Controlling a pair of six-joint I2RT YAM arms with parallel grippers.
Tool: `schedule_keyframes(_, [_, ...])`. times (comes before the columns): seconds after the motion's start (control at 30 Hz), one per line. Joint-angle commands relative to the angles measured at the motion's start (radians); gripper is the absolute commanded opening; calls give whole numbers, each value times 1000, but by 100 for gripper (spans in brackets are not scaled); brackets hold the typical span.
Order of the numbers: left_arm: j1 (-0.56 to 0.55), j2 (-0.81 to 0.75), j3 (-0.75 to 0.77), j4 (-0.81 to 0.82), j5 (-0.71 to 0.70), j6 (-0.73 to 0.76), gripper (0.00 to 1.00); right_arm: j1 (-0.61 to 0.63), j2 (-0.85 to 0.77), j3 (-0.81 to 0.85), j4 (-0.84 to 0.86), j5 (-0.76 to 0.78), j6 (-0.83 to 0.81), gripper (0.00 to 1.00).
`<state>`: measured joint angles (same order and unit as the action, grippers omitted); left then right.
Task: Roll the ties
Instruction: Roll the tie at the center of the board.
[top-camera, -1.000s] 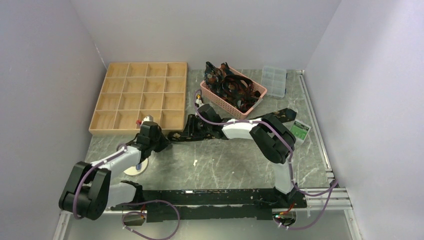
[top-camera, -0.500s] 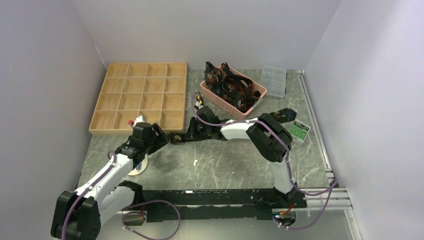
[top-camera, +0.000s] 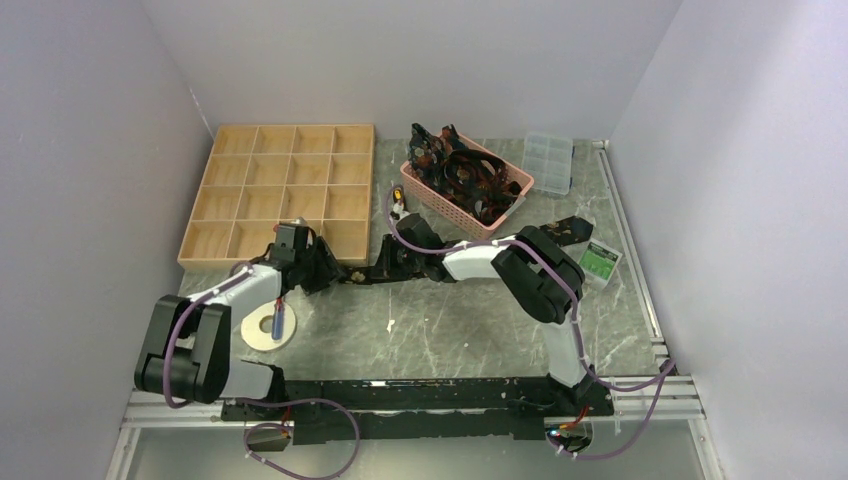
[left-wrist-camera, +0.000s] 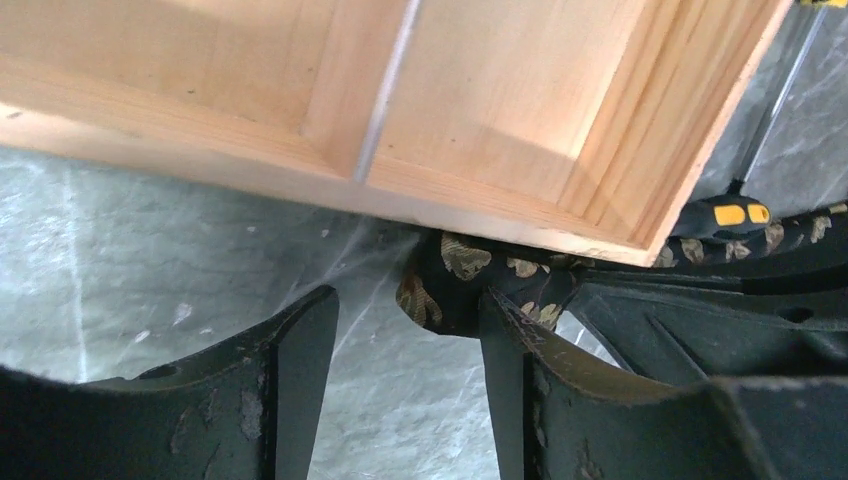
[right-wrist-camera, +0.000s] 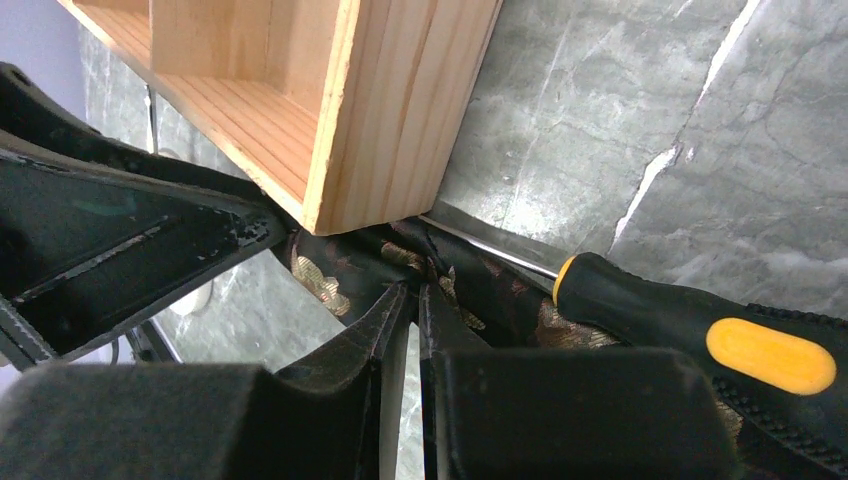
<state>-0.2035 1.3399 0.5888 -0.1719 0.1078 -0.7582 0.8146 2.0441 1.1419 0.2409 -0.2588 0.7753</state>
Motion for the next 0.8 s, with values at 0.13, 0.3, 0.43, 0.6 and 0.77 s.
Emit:
schedule_keyframes(0.13, [9,63,36,124,144,70,60,-17,37,-19,29,14,-30,14])
schedule_keyframes(0.3, [9,80,21,165,155,67,60,-17,41,-18,29,11,-31,14])
schedule_keyframes(0.43, [11,95,9,215,171,70,41,-17,43,-12,28,11,-29,14])
schedule_keyframes(0.6, [10,78,-30,246,187,54,15,-17,41,-3,23,12,-26,14])
schedule_keyframes(0.77, [10,21,-78,243,189,26,3,-15,43,22,17,12,-25,14])
